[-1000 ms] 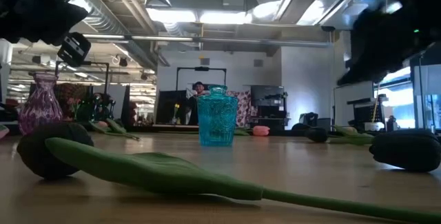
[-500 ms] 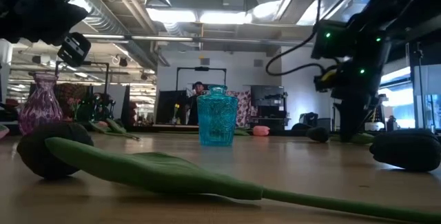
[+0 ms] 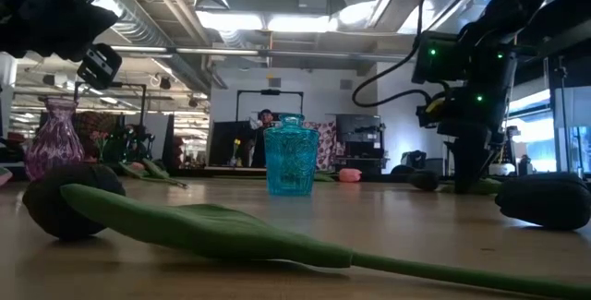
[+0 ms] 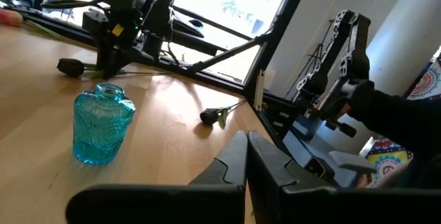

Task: Sort flowers into vase by color
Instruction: Put the middle black tulip into the blue vase

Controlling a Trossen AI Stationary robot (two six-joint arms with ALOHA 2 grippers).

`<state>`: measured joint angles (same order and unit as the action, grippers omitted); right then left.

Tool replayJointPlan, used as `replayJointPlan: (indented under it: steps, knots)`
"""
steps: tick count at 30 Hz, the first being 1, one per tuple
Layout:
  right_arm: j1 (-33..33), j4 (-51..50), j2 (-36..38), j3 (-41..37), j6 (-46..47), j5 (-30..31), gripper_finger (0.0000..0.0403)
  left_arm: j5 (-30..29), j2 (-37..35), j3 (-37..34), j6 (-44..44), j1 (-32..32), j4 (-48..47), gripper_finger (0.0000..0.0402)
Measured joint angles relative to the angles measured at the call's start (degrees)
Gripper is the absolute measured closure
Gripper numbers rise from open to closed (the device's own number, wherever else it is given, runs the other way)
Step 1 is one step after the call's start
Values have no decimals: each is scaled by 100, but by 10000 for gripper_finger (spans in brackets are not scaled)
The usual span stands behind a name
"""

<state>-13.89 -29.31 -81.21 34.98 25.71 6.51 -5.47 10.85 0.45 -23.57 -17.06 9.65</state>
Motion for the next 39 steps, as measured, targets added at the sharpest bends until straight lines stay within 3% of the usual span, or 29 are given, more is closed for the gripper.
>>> replayJointPlan:
  steps: [5,9,15,20,28,35,39]
  knots:
    - [9,257,-7,-26,-1,204,391,-1,0,0,0,0,0,401]
    - [25,790,52,53,-1,313,381,1,2,0,0,0,-1,401]
    - [624,1437,759,754,-77,456,395,1,0,0,0,0,-10,401]
    - [1284,3555,1093,1032,-721,722,392,1,0,0,0,0,2,401]
    - [1952,7368,702,1025,-2029,898,395,-168,-2,2,415,7,226,401]
    - [1947,9061,-120,1023,-2746,1352,395,-254,0,0,627,7,316,401]
    - [1949,9381,-464,1025,-2762,1406,399,-253,0,0,735,7,425,401]
